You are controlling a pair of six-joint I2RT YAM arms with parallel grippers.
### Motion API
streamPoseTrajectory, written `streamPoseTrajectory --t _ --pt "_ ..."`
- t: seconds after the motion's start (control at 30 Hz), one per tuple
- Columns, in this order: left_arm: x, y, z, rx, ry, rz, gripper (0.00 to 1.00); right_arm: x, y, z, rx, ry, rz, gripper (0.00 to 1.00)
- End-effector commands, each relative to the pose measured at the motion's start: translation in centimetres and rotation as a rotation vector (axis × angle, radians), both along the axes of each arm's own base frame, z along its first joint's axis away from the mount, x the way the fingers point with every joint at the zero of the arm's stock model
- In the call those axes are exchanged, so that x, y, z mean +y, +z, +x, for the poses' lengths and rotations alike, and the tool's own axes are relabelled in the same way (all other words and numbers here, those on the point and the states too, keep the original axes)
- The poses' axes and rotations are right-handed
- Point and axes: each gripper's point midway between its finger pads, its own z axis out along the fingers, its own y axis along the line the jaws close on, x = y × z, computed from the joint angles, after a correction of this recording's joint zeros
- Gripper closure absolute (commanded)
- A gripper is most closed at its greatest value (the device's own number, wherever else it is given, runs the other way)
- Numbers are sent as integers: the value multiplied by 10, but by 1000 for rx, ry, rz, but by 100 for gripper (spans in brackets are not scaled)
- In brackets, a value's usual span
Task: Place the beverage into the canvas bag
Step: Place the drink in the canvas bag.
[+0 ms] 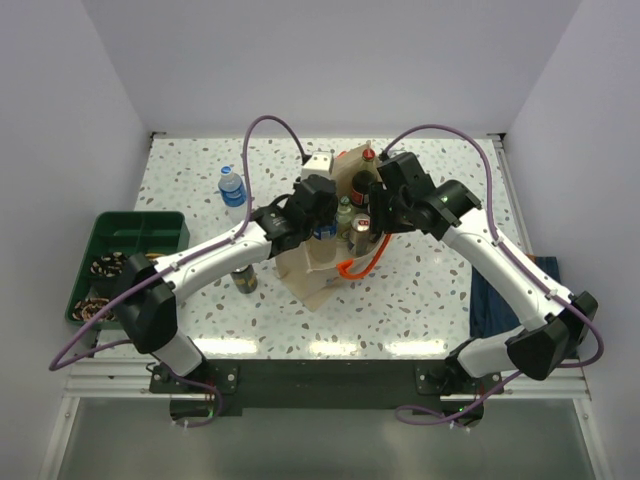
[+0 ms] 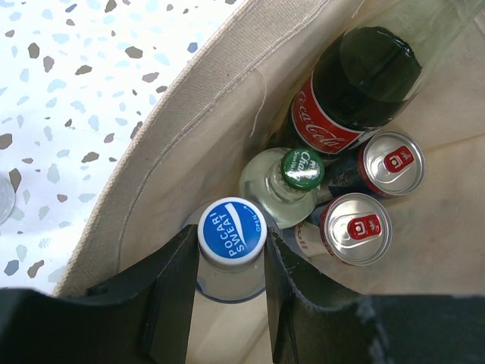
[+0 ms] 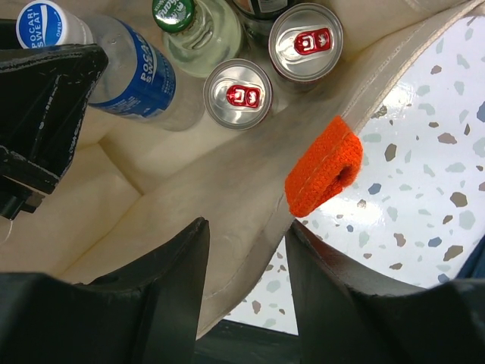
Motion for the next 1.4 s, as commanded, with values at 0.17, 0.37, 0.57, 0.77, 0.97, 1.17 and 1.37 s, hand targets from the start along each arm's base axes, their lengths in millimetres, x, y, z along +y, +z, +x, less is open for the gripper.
streamPoseTrajectory --t 0.17,0.37,0.57,0.77,0.97,1.17,1.37 --pt "16 -21 -16 63 -7 70 51 2 21 1 -38 0 37 50" --pt "14 -20 -18 61 -18 64 43 1 22 0 -42 -2 38 50" --pt "13 -22 -21 66 -25 68 43 1 22 0 -45 -4 40 50" --pt "8 -18 -24 56 -55 61 43 1 22 1 -47 -5 43 50" --pt "10 -20 -28 65 -68 77 44 1 22 1 -49 -6 42 50" --pt "9 -21 -33 74 -82 83 49 1 20 2 -44 -5 39 50" --pt "4 -20 -36 78 -111 80 49 2 20 2 -45 -6 43 50"
